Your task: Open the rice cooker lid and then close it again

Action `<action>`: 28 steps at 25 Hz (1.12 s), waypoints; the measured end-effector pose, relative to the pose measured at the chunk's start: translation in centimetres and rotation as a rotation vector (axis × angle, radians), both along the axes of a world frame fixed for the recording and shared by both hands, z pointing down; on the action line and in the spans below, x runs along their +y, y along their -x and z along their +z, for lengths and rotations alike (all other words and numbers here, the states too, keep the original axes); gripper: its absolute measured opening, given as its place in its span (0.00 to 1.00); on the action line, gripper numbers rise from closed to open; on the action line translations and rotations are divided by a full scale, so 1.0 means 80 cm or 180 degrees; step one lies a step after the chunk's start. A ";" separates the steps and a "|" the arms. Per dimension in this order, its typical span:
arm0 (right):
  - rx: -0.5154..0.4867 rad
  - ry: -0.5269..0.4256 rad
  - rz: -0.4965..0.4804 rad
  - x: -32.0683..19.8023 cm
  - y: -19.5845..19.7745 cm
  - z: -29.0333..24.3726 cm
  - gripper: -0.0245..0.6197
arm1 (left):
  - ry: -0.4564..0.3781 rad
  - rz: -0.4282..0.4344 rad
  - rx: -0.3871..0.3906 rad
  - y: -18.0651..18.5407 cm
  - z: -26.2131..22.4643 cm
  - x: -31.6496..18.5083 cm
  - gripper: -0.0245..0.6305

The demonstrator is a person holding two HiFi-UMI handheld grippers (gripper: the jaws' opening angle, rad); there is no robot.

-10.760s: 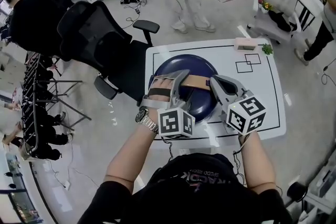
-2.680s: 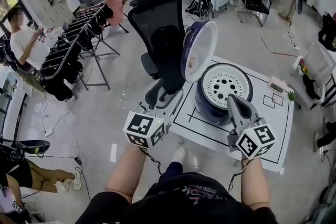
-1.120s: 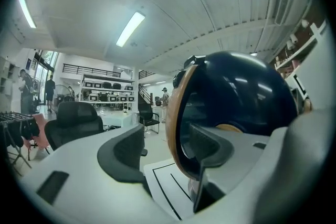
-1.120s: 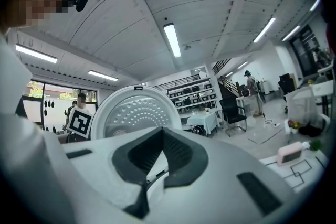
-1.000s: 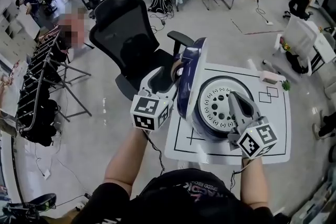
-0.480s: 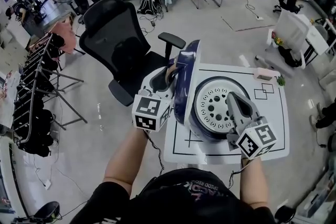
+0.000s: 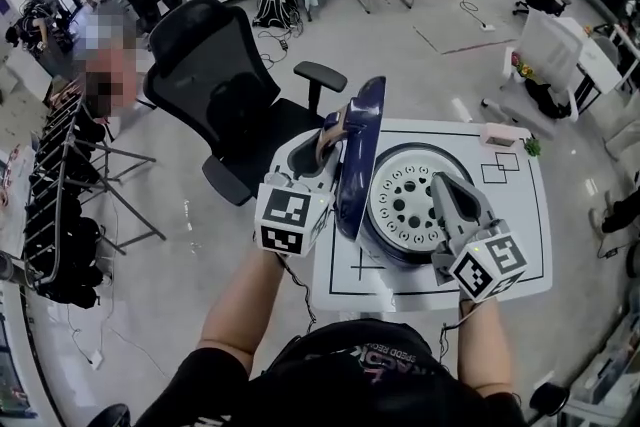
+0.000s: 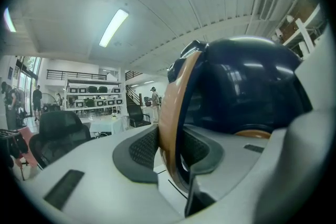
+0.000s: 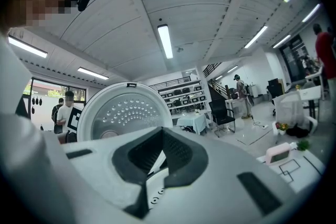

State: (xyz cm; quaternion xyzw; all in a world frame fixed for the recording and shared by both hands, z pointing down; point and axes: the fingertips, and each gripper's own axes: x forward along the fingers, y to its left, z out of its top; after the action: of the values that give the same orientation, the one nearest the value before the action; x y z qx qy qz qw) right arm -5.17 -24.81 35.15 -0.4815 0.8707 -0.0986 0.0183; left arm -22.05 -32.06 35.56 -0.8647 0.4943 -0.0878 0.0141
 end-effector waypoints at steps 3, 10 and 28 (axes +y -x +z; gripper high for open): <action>-0.0015 -0.0041 0.0046 0.002 -0.007 -0.006 0.04 | 0.0001 -0.0003 -0.0091 -0.005 -0.002 -0.001 0.20; -0.0059 -0.0107 0.0108 0.007 -0.031 -0.017 0.04 | -0.0023 0.0006 -0.0328 -0.026 -0.007 0.002 0.20; -0.0128 -0.0258 0.0106 0.014 -0.106 -0.047 0.04 | -0.0427 0.0205 -0.1643 -0.138 -0.006 0.029 0.22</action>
State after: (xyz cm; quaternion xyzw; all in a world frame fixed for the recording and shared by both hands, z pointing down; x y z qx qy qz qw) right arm 3.33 -23.71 31.37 -0.4927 0.8653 -0.0726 0.0569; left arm -11.04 -29.73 35.07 -0.8261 0.4514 -0.2719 0.1997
